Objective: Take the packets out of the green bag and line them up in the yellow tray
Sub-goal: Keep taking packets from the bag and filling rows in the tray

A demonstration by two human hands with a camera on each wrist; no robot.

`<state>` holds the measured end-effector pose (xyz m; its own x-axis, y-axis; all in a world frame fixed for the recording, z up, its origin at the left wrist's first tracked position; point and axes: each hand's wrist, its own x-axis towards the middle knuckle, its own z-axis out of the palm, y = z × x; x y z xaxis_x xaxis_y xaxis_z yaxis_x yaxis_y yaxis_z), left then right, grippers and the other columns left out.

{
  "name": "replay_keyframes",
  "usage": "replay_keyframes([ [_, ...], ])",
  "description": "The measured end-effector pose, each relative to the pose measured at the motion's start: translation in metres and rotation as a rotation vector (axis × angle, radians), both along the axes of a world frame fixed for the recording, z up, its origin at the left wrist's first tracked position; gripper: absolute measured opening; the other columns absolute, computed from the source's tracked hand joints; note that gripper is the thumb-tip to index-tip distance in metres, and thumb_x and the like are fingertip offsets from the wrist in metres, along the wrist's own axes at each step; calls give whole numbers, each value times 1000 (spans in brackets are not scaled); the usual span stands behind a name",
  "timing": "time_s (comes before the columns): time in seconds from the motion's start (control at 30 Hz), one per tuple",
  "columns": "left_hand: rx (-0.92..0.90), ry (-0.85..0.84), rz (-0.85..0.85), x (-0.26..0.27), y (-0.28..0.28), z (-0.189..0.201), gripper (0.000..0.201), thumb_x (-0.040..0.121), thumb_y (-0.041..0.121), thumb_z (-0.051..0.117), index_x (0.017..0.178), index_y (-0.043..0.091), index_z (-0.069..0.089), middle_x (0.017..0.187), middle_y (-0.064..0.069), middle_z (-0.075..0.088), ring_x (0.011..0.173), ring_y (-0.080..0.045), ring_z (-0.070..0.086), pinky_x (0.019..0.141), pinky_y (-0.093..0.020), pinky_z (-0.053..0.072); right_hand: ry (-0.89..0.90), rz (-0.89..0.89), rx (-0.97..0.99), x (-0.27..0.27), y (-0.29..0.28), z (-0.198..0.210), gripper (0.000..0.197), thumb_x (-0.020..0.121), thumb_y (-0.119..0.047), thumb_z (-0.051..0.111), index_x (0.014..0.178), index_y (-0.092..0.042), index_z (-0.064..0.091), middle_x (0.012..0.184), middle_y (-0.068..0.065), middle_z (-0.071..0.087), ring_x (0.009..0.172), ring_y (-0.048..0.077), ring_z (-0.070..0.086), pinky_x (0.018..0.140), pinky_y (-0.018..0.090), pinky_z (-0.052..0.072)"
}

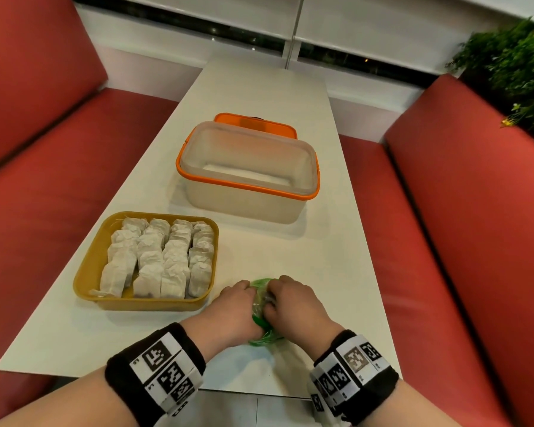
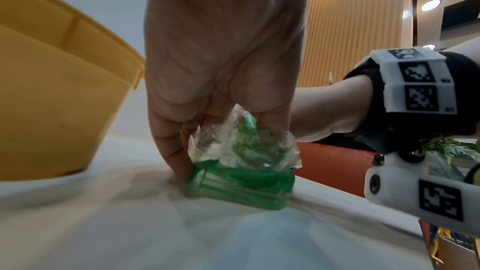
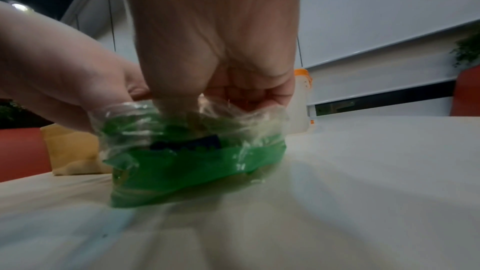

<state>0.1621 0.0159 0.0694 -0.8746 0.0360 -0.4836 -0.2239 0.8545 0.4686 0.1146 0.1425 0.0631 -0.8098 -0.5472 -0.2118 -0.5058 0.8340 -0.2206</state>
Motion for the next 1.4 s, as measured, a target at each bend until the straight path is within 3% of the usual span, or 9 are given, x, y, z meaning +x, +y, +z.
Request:
replay_keyframes([
  [0.17,-4,28,-17,0,-2,2,65,76,39,66,133,18,43,131,-5,44,124,-25,44,103,-31,38,-127,-136,-334,-2,14,13,15,83,-22,57,92,-12,64,90,2,64,81,18,57,71,29,46],
  [0.3,-3,72,10,3,-9,9,78,77,42,66,144,22,31,149,-4,29,136,-26,29,110,-31,28,-184,-229,-586,0,27,26,7,80,-16,64,83,-20,68,74,-8,64,65,1,53,59,10,40],
  [0.43,166,351,97,6,-12,23,49,91,29,54,138,20,43,146,2,37,132,-15,34,106,-20,24,-100,-201,-692,3,38,35,9,80,-13,68,87,-20,70,75,-13,62,68,-2,52,61,7,37],
  [0.6,653,205,429,2,-8,39,41,93,48,44,102,15,66,101,-4,69,94,-19,64,90,-33,50,220,44,-699,11,37,34,19,80,-22,58,98,-20,64,85,-10,58,74,1,52,68,17,43],
  [0.77,1266,-87,607,-4,-4,45,23,99,20,44,87,7,59,72,-6,63,68,-21,65,69,-32,58,404,214,-619,14,24,27,29,79,-14,53,107,-19,57,98,2,62,86,14,55,72,27,43],
  [0.93,1243,-54,719,-11,-8,39,19,99,14,42,91,5,56,86,-14,65,73,-24,66,76,-37,55,332,133,-750,15,26,26,19,81,-12,54,96,-23,56,94,-1,59,82,14,59,70,29,51],
  [1.07,1099,-43,694,-11,-9,34,20,98,14,45,86,4,58,83,-18,68,72,-26,69,67,-33,58,106,-162,-931,15,30,34,15,84,-12,62,82,-26,58,75,-12,62,71,-1,56,65,9,42],
  [1.2,995,-54,654,-10,-7,33,20,96,17,50,87,3,61,82,-19,69,76,-31,70,68,-35,59,-185,-360,-1115,9,29,40,19,88,-3,61,81,-20,60,70,-5,63,65,9,58,63,24,48],
  [1.4,1100,-88,641,-13,-4,38,18,96,11,49,92,-4,58,87,-26,64,70,-30,70,58,-29,59,460,-96,-803,5,24,43,6,83,-11,58,85,-15,61,81,-4,62,75,6,51,69,13,39],
])
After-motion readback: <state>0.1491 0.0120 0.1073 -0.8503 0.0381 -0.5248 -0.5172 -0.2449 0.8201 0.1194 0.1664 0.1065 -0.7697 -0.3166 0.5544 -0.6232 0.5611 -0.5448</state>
